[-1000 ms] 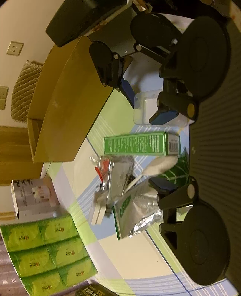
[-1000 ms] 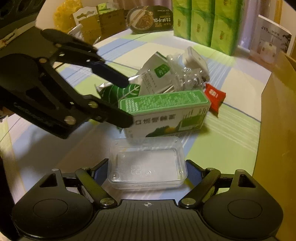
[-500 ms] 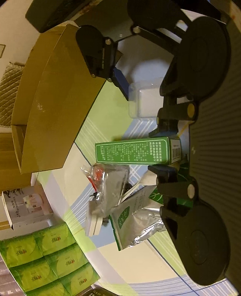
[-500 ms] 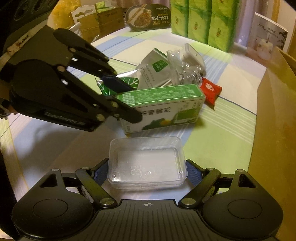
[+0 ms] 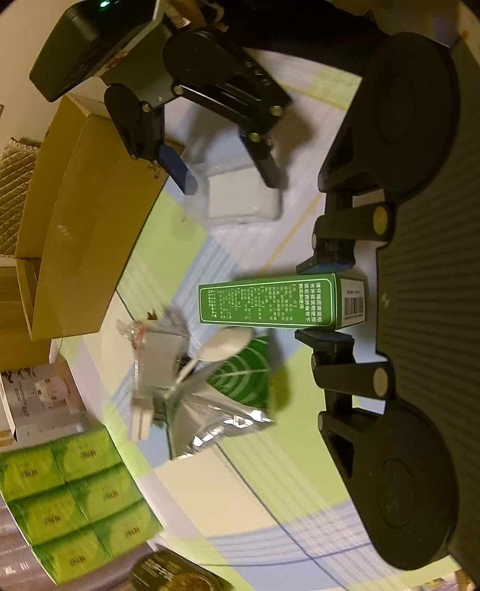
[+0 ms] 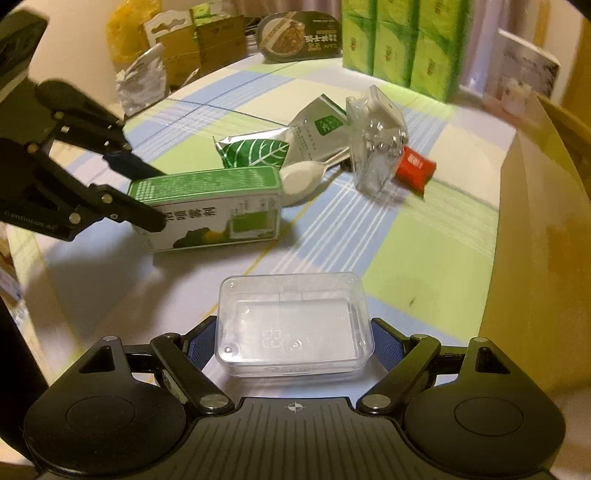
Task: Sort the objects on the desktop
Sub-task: 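Close left gripper on the green box while right gripper closes on the clear container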
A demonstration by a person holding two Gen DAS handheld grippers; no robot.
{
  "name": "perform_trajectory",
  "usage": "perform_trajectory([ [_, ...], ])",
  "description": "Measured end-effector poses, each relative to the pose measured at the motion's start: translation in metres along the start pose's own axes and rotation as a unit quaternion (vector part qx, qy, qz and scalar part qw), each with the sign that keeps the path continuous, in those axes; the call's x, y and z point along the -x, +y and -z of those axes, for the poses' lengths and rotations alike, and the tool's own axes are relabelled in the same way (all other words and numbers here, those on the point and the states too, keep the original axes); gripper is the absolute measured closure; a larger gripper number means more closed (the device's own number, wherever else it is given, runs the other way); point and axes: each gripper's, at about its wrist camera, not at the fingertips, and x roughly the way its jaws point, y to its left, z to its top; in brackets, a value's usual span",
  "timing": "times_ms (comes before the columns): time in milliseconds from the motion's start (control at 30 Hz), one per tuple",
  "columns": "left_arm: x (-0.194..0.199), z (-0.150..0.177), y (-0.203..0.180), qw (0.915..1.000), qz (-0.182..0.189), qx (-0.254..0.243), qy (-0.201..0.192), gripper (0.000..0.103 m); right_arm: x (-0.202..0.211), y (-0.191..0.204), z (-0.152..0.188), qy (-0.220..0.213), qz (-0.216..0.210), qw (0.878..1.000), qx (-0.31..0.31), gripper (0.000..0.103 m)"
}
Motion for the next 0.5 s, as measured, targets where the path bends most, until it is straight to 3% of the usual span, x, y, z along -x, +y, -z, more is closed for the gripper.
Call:
perform_trajectory([
  [133, 0.009, 0.007, 0.000, 0.9999, 0.000, 0.011, -0.005, 0.066, 0.009, 0.011, 0.008, -0.005, -0.003, 1.000, -0.014, 0.020],
  [500, -0.018, -0.005, -0.005, 0.9997, -0.022, 0.001, 0.014, 0.064, 0.004, 0.013, 0.013, -0.011, 0.035, 0.999, 0.000, 0.020],
])
